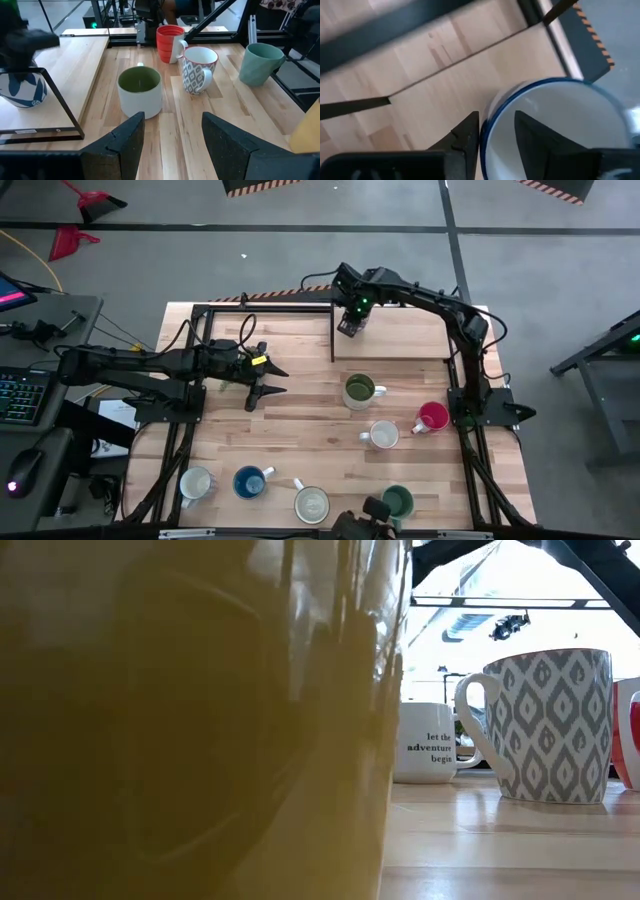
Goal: Place coffee mugs
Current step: Put the white blue mug on the shelf
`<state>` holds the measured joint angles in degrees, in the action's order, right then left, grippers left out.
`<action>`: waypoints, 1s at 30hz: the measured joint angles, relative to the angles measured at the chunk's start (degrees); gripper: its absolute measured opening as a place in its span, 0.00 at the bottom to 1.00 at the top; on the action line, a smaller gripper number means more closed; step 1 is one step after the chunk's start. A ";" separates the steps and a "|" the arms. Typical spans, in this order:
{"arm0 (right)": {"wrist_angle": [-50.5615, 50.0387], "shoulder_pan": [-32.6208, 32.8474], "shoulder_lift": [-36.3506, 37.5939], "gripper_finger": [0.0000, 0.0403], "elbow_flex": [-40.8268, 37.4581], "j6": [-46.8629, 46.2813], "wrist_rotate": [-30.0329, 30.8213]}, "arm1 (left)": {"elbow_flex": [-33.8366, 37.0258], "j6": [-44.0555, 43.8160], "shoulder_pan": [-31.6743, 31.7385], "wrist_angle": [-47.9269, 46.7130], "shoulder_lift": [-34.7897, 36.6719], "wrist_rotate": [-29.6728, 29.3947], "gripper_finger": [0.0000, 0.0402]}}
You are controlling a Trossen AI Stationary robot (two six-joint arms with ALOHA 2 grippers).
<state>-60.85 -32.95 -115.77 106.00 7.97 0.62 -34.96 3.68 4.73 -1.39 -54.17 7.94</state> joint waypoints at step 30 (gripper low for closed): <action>-26.40 1.31 0.05 0.26 15.01 -12.18 19.37 | 0.00 0.00 0.02 -0.09 0.00 0.00 0.46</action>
<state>-87.24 -31.64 -115.72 121.01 -4.21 19.99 -34.96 3.68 4.75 -1.48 -54.17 7.94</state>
